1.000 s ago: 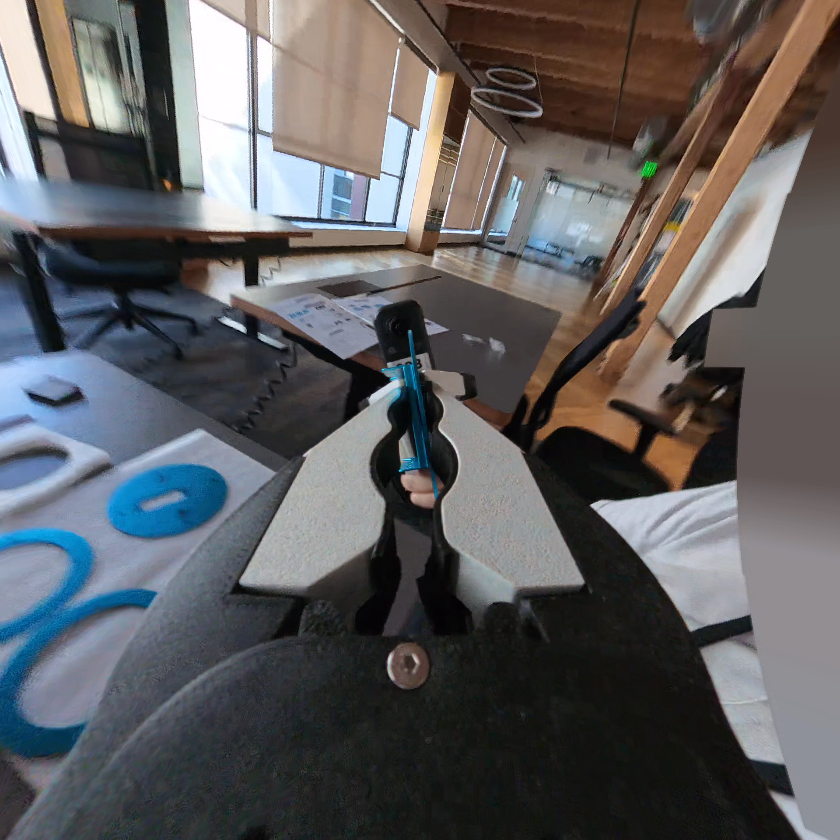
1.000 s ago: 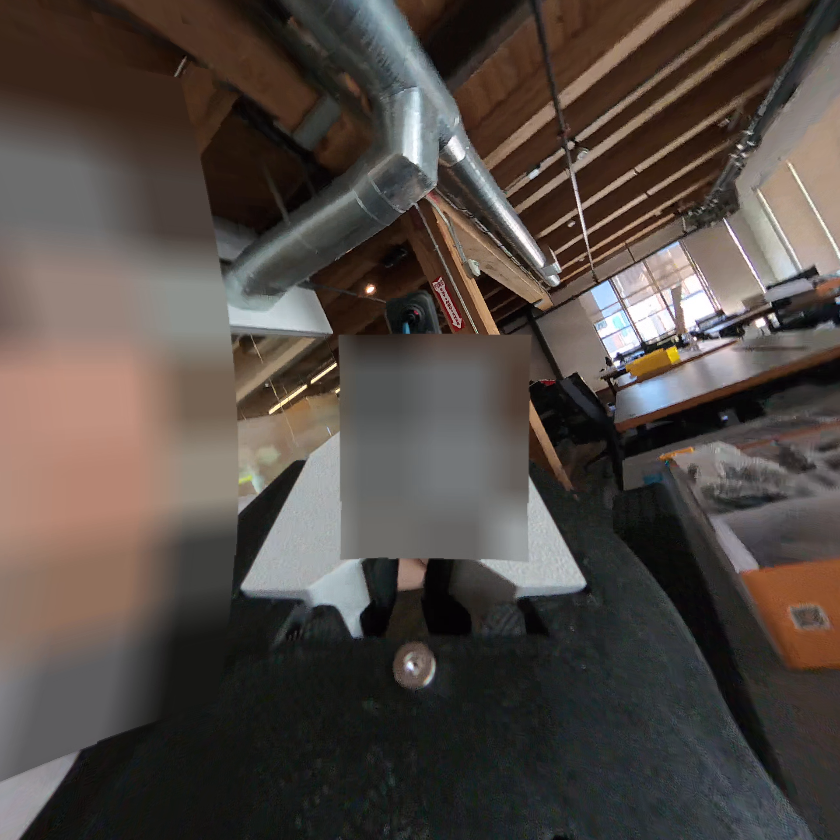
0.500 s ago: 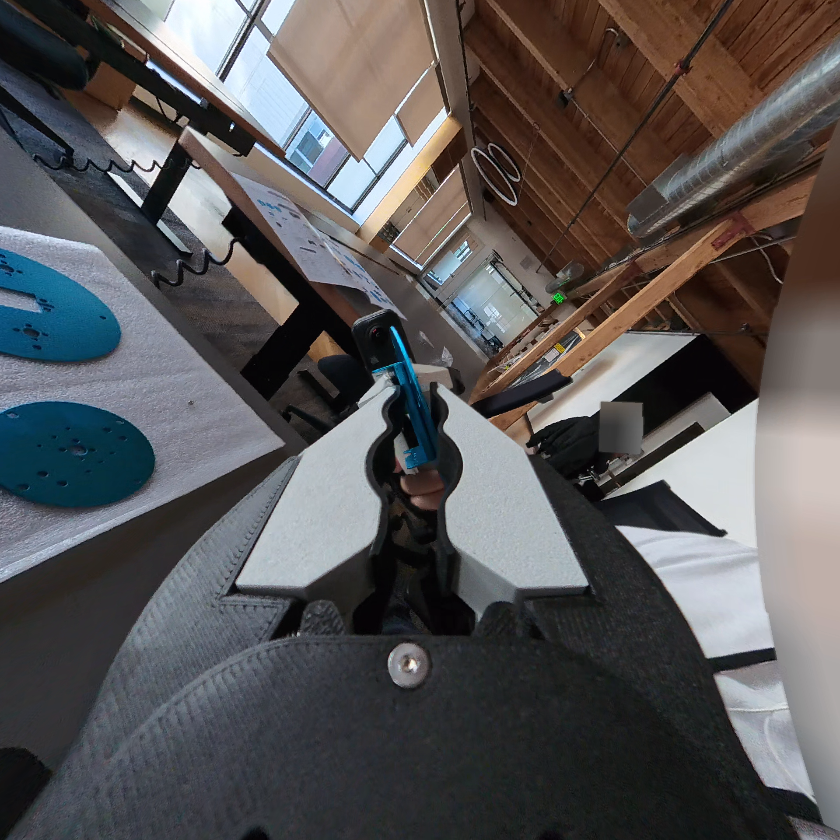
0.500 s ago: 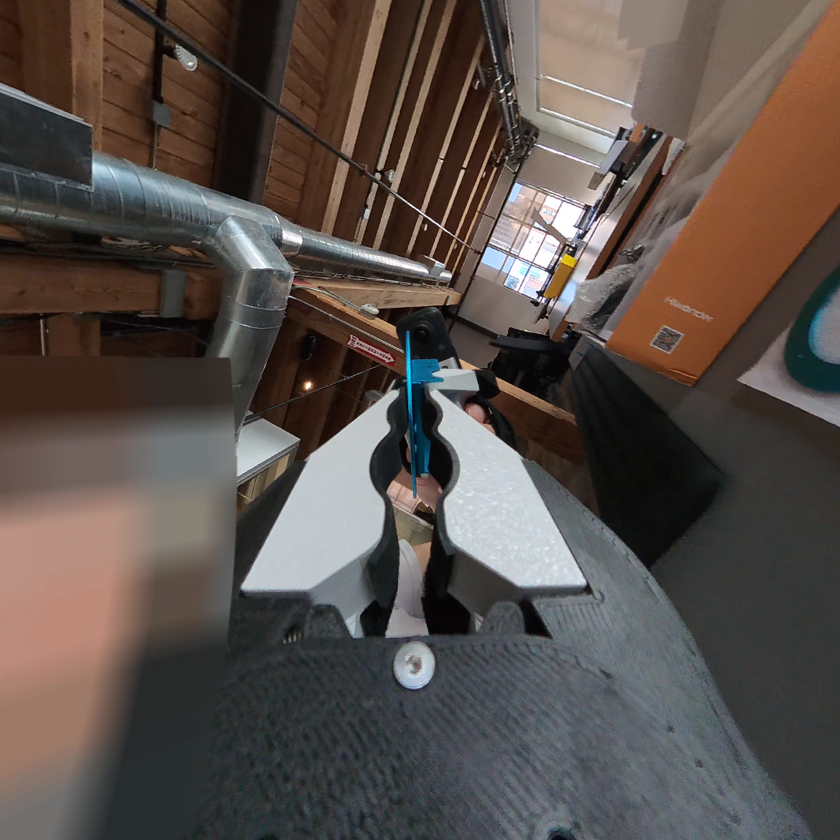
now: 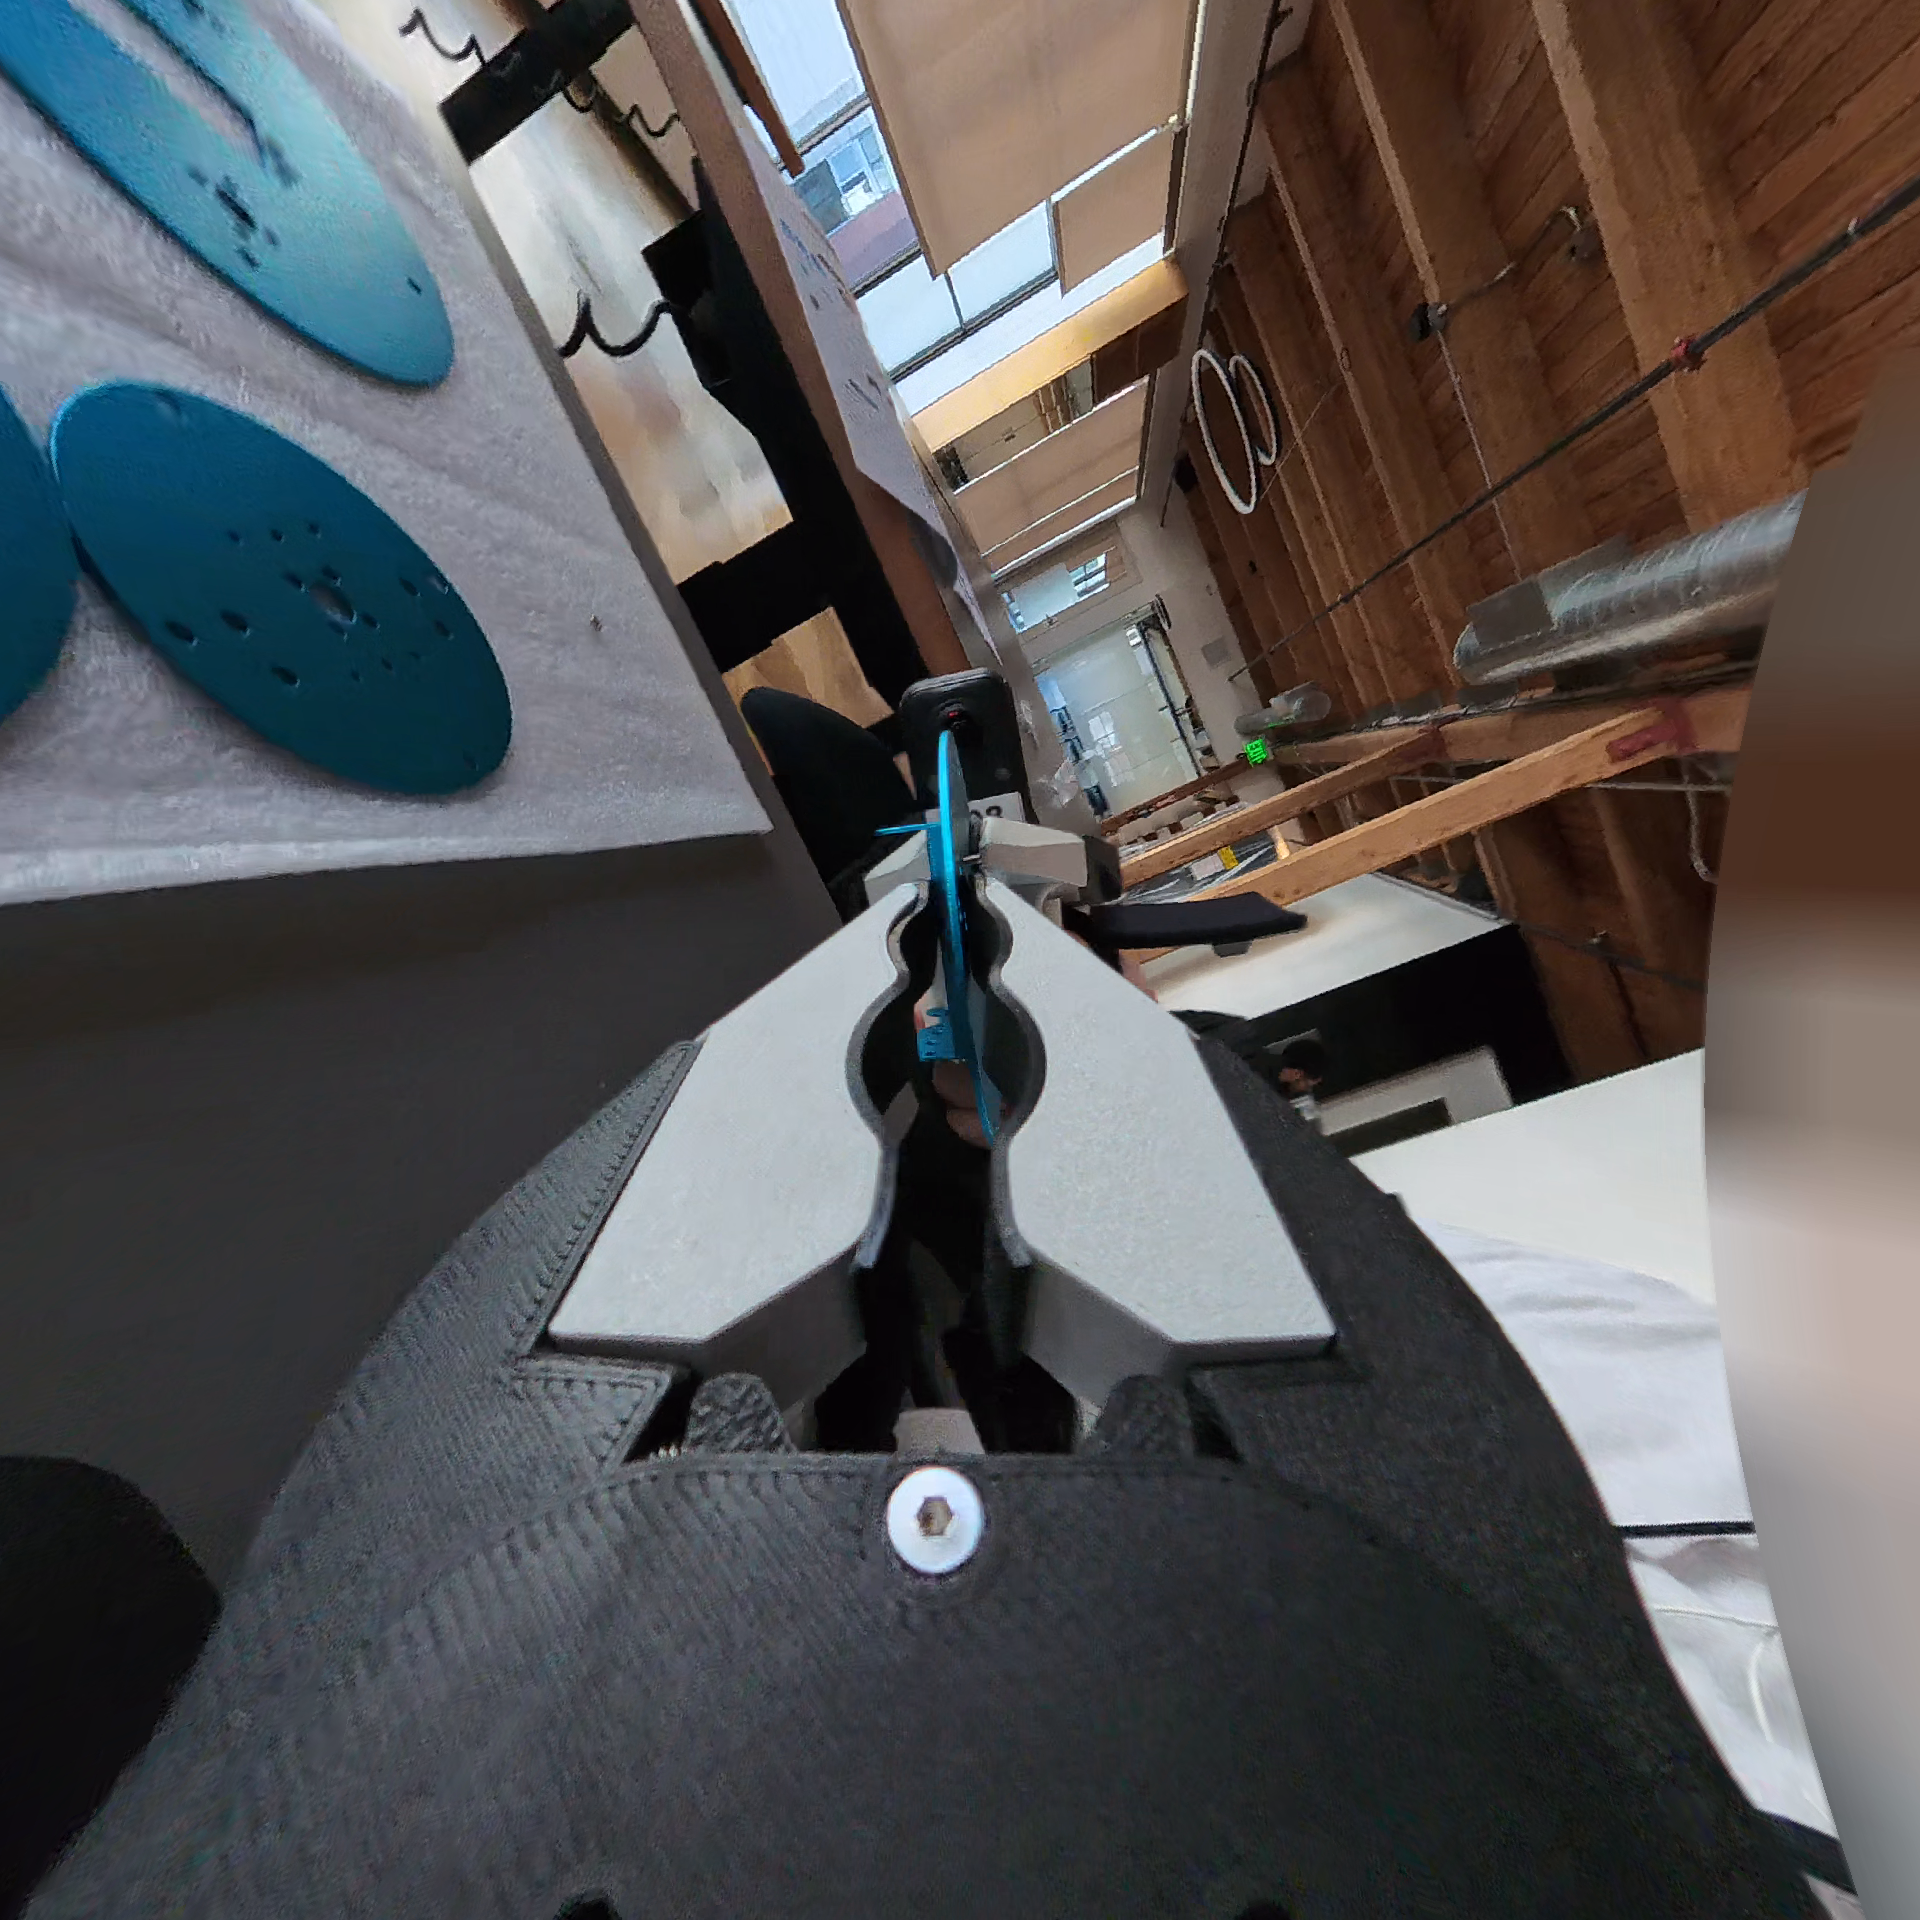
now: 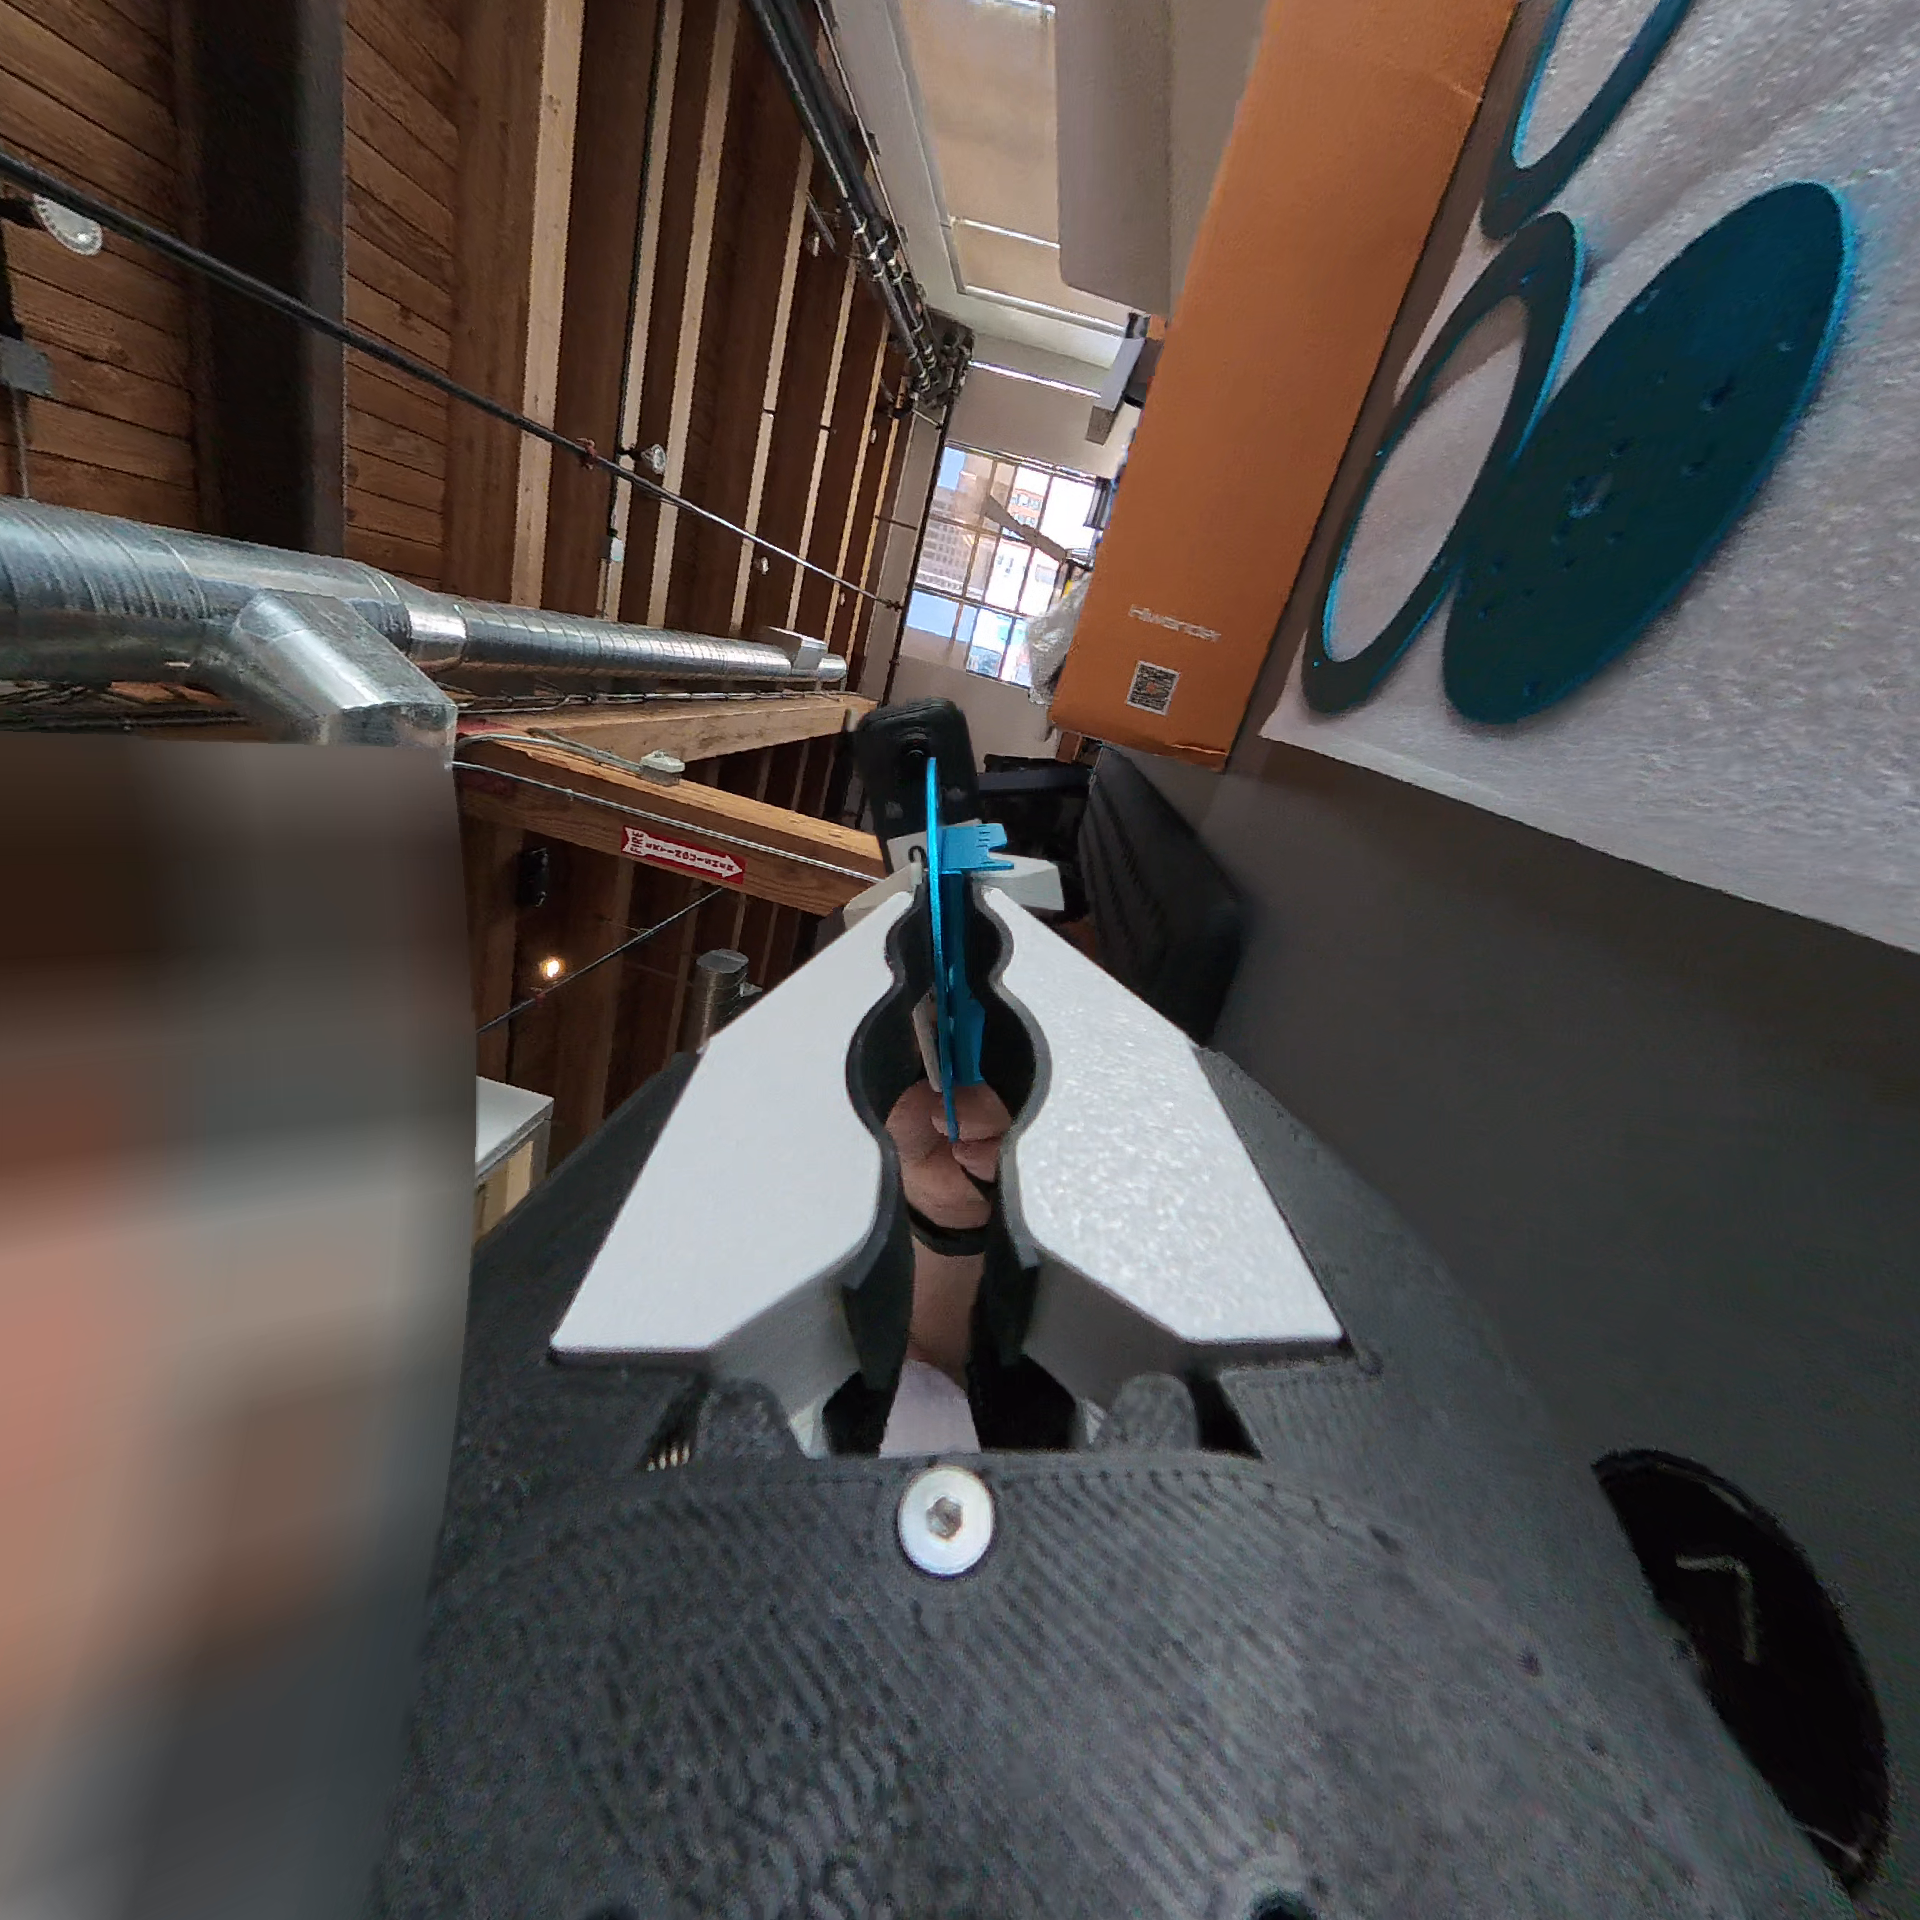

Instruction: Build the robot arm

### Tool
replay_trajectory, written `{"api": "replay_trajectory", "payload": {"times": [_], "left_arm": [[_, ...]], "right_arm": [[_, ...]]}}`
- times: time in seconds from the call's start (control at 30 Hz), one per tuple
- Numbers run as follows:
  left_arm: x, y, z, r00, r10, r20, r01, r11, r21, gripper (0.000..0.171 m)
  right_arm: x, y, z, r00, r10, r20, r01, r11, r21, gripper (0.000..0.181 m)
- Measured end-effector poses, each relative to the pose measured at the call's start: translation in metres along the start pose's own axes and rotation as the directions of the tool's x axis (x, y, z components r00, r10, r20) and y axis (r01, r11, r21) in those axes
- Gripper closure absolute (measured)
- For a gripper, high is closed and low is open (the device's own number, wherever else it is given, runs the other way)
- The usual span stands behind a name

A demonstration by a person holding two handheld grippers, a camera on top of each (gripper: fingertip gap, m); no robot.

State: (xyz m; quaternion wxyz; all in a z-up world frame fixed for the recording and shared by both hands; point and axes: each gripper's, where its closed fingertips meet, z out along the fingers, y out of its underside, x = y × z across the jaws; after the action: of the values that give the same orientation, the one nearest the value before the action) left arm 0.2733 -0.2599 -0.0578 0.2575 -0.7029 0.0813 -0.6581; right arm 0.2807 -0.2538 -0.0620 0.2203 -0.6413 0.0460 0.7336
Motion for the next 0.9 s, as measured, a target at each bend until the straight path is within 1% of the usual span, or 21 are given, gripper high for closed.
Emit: {"api": "replay_trajectory", "payload": {"times": [0.07, 0.17, 0.27, 0.37, 0.5, 0.6, 0.63, 0.67, 0.8, 0.9], "left_arm": [[-0.010, 0.004, 0.001, 0.997, -0.074, -0.003, 0.074, 0.997, 0.002, 0.168], [-0.020, 0.009, 0.003, 0.992, -0.125, 0.012, 0.125, 0.992, -0.009, 0.168], [-0.023, 0.008, 0.003, 0.985, -0.173, 0.026, 0.173, 0.985, -0.010, 0.168], [-0.025, 0.010, 0.002, 0.970, -0.239, 0.042, 0.240, 0.971, -0.018, 0.168], [-0.027, 0.010, 0.002, 0.951, -0.306, 0.043, 0.307, 0.951, -0.022, 0.168], [-0.031, 0.008, 0.002, 0.944, -0.327, 0.050, 0.328, 0.945, -0.014, 0.169], [-0.032, 0.008, 0.003, 0.942, -0.330, 0.052, 0.332, 0.943, -0.016, 0.168], [-0.032, 0.008, 0.003, 0.942, -0.331, 0.053, 0.332, 0.943, -0.016, 0.168], [-0.031, 0.006, 0.001, 0.959, -0.280, 0.052, 0.282, 0.959, -0.032, 0.168], [-0.031, 0.006, 0.000, 0.966, -0.252, 0.053, 0.254, 0.966, -0.040, 0.168]], "right_arm": [[0.011, 0.001, -0.002, 0.999, 0.043, -0.019, -0.043, 0.999, 0.007, 0.179], [0.022, 0.003, -0.006, 0.995, 0.099, -0.019, -0.099, 0.995, 0.015, 0.179], [0.024, 0.004, -0.006, 0.989, 0.150, -0.001, -0.150, 0.989, 0.021, 0.178], [0.026, 0.005, -0.006, 0.989, 0.148, -0.004, -0.148, 0.989, 0.000, 0.175], [0.029, 0.007, -0.006, 0.997, 0.070, -0.043, -0.072, 0.996, -0.047, 0.170], [0.032, 0.009, -0.004, 0.997, 0.027, -0.071, -0.032, 0.996, -0.080, 0.166], [0.032, 0.008, -0.004, 0.997, 0.028, -0.068, -0.033, 0.996, -0.082, 0.175], [0.030, 0.008, -0.003, 0.998, 0.043, -0.051, -0.047, 0.996, -0.082, 0.178], [0.028, 0.007, -0.001, 0.995, 0.098, -0.009, -0.099, 0.992, -0.079, 0.178], [0.028, 0.008, 0.000, 0.997, 0.069, -0.022, -0.071, 0.993, -0.093, 0.178]]}}
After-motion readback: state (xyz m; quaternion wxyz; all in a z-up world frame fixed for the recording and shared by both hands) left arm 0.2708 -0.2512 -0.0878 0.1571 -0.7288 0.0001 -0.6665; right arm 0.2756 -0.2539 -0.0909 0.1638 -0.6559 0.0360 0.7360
